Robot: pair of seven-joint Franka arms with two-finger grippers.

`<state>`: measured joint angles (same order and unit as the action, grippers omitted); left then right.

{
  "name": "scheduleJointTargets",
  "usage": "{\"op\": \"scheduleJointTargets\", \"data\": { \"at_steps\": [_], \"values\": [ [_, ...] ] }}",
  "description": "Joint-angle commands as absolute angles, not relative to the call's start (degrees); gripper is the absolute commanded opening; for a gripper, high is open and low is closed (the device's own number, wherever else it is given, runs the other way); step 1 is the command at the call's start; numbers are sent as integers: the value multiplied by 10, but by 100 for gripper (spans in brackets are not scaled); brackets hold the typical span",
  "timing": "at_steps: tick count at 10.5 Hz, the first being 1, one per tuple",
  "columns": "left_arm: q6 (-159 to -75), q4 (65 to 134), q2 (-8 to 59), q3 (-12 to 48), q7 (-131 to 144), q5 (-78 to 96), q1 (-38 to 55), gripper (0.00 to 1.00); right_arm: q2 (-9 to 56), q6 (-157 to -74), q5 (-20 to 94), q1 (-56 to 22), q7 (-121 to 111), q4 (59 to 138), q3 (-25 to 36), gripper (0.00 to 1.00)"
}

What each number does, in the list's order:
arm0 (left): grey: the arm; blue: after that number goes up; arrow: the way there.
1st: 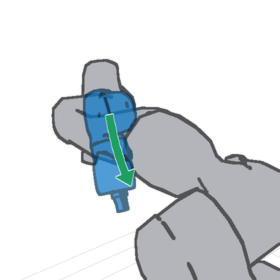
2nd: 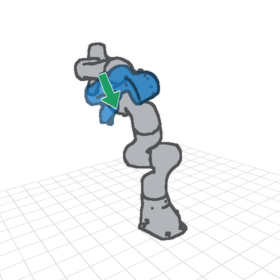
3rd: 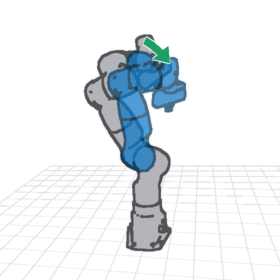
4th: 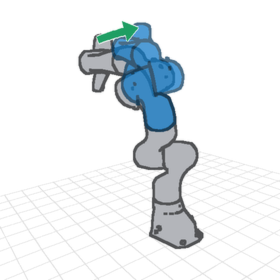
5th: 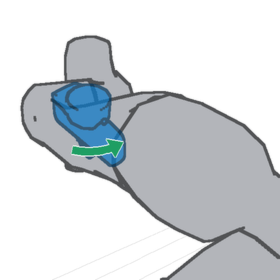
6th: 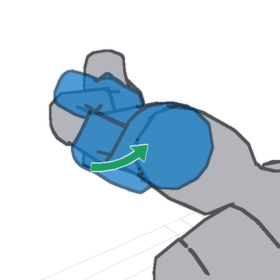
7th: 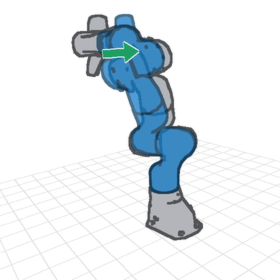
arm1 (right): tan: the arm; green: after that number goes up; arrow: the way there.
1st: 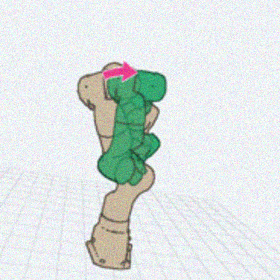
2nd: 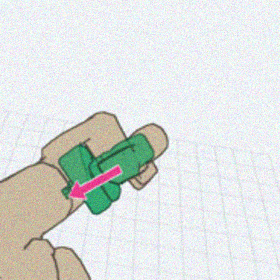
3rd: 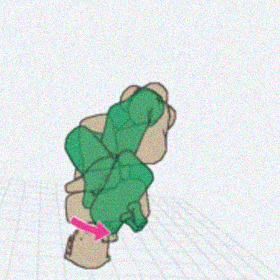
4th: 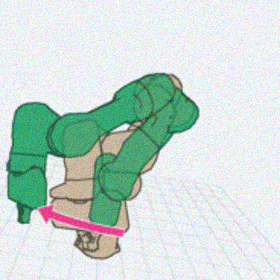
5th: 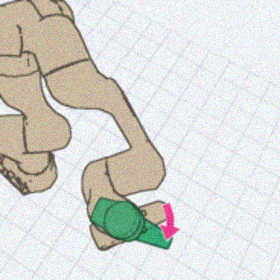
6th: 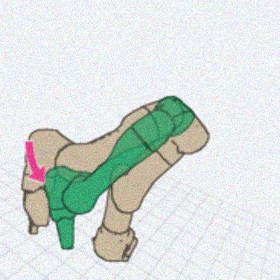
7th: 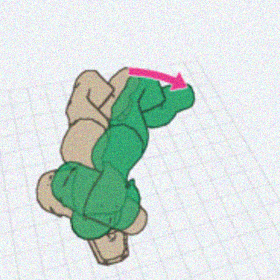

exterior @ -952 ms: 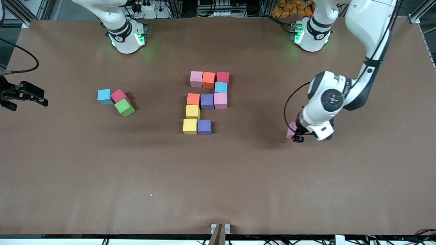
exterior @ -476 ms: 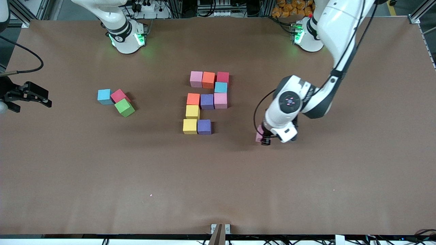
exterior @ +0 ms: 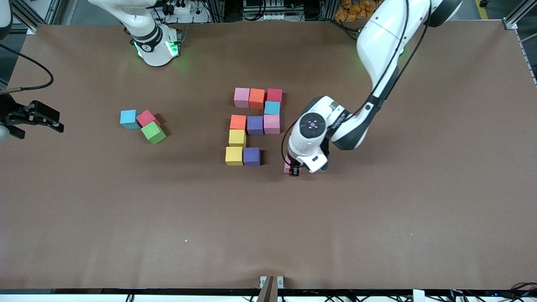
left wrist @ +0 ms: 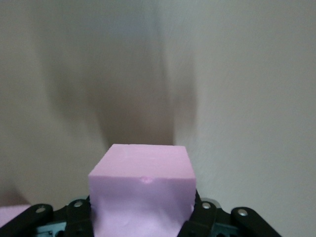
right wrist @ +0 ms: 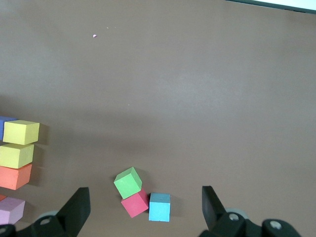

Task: Form number 2 with 11 blocks
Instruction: 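Carry the pink cube to the digit shape with the left gripper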

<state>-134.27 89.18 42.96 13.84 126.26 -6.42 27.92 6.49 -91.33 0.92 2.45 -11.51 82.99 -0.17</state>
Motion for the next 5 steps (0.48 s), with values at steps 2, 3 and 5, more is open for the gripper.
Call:
{"op": "scheduleJointTargets", "data": {
  "at_steps": [2, 3, 5],
  "values": [
    [-1326, 848, 466, 127, 1305, -59, 327, 24, 60, -904, 2, 25, -118, 820, -2, 100],
    [-1327, 840, 472, 127, 1311, -60, 336, 24, 58, -903, 2, 25, -118, 820, 0, 100],
    [-1327, 824, 486, 127, 1322, -60, 341, 24, 59, -904, 1, 30, -119, 819, 2, 100]
  ]
}}
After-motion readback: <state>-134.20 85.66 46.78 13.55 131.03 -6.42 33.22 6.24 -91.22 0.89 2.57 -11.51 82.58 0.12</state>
